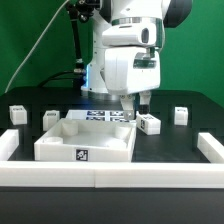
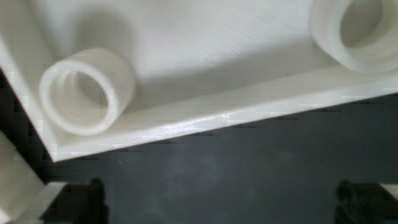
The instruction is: Assemble one leg
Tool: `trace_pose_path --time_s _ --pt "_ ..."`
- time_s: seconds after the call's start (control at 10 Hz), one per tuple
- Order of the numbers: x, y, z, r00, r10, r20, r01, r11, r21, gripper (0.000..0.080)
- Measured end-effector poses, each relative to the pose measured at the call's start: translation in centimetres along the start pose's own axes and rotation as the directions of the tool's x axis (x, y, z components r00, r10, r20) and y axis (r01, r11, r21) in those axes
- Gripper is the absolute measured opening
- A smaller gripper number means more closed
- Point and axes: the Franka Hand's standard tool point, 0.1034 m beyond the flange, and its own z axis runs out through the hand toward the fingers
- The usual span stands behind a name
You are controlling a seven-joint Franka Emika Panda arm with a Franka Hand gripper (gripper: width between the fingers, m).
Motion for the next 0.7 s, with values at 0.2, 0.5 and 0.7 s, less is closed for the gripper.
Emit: trace_pose_path --time_s 0.2,0.5,0.7 --pt "0.08 0.08 -0.06 1.000 -0.003 -0.007 0.003 1.000 -0.006 0.0650" --pt "0.01 0.11 -0.06 1.000 -0.003 -0.007 0.003 1.000 -0.006 0.0650" --pt "0.01 0.11 -0.05 1.000 -0.003 -0.007 0.003 1.000 -0.006 0.0650"
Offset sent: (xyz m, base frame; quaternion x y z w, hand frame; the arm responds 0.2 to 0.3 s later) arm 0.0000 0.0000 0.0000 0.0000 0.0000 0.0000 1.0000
